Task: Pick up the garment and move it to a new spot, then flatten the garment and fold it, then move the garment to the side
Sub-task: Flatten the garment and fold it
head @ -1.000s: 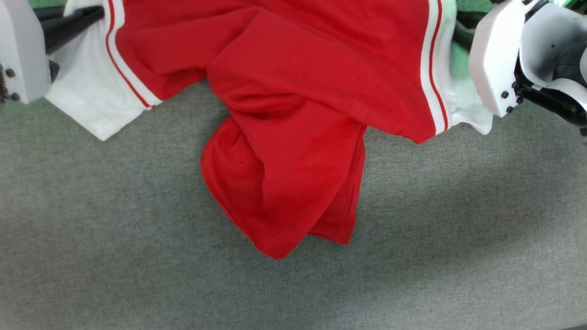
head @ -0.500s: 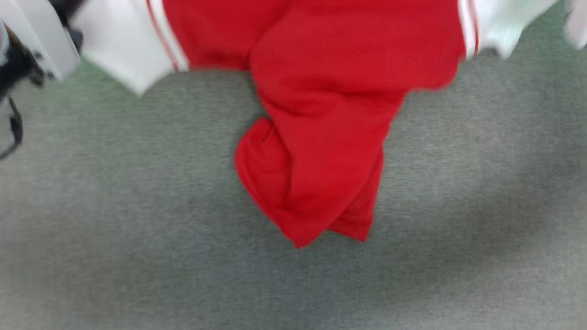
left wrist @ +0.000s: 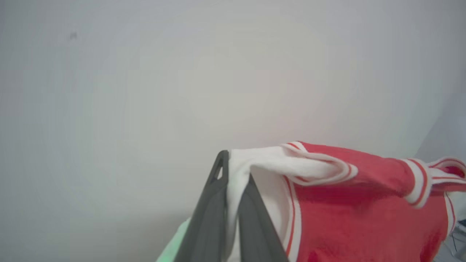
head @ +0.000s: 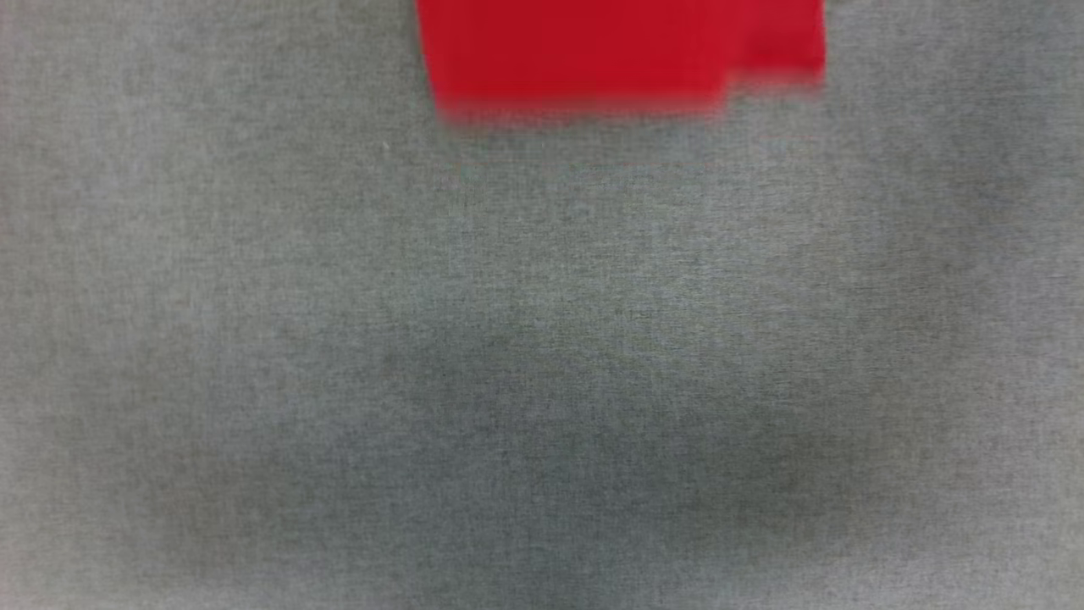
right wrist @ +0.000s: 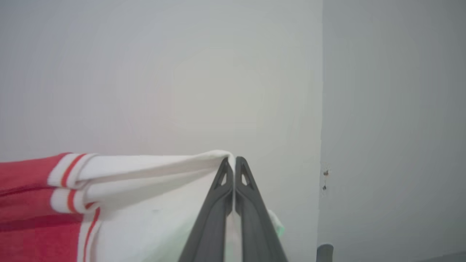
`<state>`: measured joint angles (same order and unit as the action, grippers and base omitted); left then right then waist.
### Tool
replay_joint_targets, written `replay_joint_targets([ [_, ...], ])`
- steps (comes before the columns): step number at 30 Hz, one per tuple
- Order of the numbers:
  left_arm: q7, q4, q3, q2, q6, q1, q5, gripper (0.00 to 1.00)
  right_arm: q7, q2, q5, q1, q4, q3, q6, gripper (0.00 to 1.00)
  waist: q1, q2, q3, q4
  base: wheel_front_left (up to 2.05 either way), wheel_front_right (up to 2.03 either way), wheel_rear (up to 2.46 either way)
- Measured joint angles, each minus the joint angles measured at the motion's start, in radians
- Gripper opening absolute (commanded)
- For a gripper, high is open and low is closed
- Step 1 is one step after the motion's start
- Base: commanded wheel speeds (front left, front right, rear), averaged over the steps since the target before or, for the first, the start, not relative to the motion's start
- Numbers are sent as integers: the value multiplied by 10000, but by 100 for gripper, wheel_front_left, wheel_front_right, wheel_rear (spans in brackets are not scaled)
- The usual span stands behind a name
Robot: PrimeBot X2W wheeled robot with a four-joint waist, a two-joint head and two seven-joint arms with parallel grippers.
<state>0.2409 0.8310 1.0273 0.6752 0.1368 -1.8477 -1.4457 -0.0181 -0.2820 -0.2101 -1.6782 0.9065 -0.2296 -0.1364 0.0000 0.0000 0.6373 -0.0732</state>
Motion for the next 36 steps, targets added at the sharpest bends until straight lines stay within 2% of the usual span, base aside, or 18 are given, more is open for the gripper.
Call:
replay_joint_targets([
  [3,153,174,-715,-174,0,-677,-29,0,-470,493,892,-812,-84,-1216,-29,0,0,0,38,61,0,0,0],
  [7,178,-136,-1611,-219,-2,-861,33,0,-554,993,1806,-1344,-297,-2071,-36,0,0,0,-67,94,0,0,0],
  [9,180,-397,-1747,-121,-2,-536,257,0,-518,1076,2104,-1320,-389,-2243,-35,0,0,0,-141,125,0,0,0],
  [12,190,-779,-1356,127,-8,502,387,0,-414,1198,2359,-797,-422,-2119,-23,0,0,1,-271,155,0,0,0],
  [14,192,-1080,-1363,247,-23,1307,-90,0,-334,1279,2353,-192,-403,-1806,-8,0,0,1,-362,168,0,0,0],
  [20,188,-2573,-1034,999,-48,3919,-1070,0,-58,1273,1377,1873,-788,-466,23,0,0,1,-673,198,0,0,0],
  [23,190,-3632,-895,1294,-50,5223,-1400,0,372,991,453,3248,-1492,322,38,0,0,0,-886,229,0,0,0],
  [28,194,-5672,-522,1789,-50,7298,-1323,0,1705,198,-1283,6090,-3657,1193,50,0,0,0,-1324,340,0,0,0],
  [32,205,-6738,-633,2291,-50,8805,-1091,0,3018,-165,-2259,8588,-5900,1164,50,0,0,0,-1729,412,0,0,0],
  [36,207,-7534,-907,2644,-50,10422,-953,0,4539,-165,-2803,11057,-7758,872,50,0,0,0,-2135,423,0,0,0],
])
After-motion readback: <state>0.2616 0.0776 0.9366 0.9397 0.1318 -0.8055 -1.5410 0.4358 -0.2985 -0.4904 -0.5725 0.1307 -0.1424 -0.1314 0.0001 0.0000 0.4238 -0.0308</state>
